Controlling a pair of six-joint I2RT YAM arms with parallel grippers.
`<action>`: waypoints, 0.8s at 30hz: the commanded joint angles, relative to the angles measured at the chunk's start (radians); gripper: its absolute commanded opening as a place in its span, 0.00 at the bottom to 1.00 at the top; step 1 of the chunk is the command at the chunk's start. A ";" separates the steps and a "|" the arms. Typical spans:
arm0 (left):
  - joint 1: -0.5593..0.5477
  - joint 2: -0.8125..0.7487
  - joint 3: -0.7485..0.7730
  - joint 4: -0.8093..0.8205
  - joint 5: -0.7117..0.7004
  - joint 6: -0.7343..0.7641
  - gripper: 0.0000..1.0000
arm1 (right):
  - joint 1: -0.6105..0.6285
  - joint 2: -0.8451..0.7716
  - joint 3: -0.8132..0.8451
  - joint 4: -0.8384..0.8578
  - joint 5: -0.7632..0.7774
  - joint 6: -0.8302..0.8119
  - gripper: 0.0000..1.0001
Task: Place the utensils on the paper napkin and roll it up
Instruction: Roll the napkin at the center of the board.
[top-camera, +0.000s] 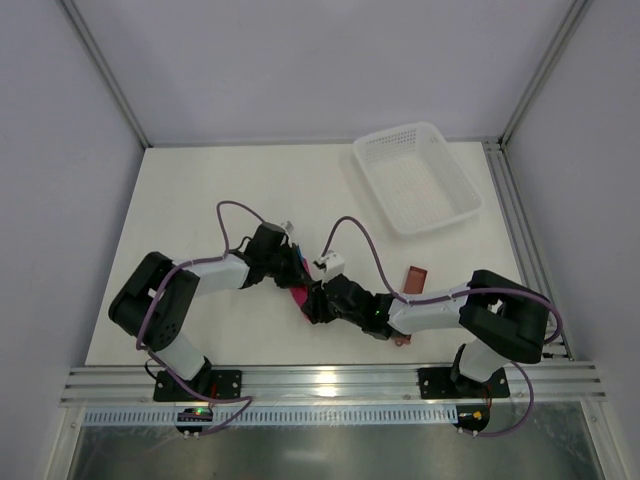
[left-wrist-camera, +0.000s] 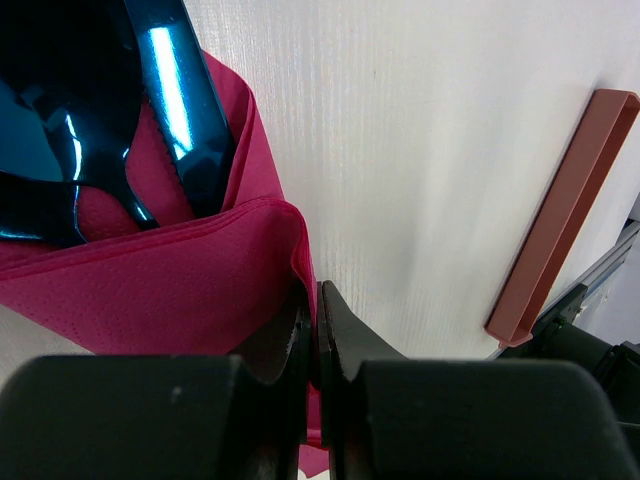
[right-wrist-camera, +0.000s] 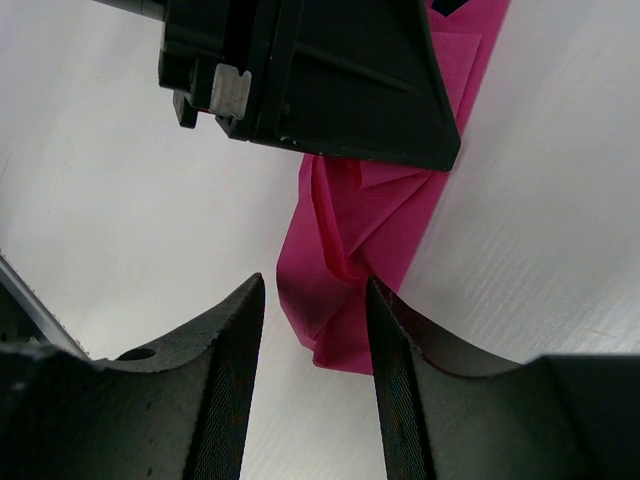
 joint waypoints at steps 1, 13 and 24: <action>0.001 0.014 0.029 0.026 -0.004 0.011 0.07 | 0.005 -0.004 0.029 0.026 0.055 -0.005 0.47; 0.003 0.009 0.078 -0.055 -0.032 0.043 0.07 | 0.003 -0.027 -0.162 0.232 0.123 0.173 0.04; 0.003 0.011 0.142 -0.124 -0.058 0.077 0.15 | 0.005 -0.048 -0.268 0.349 0.180 0.288 0.04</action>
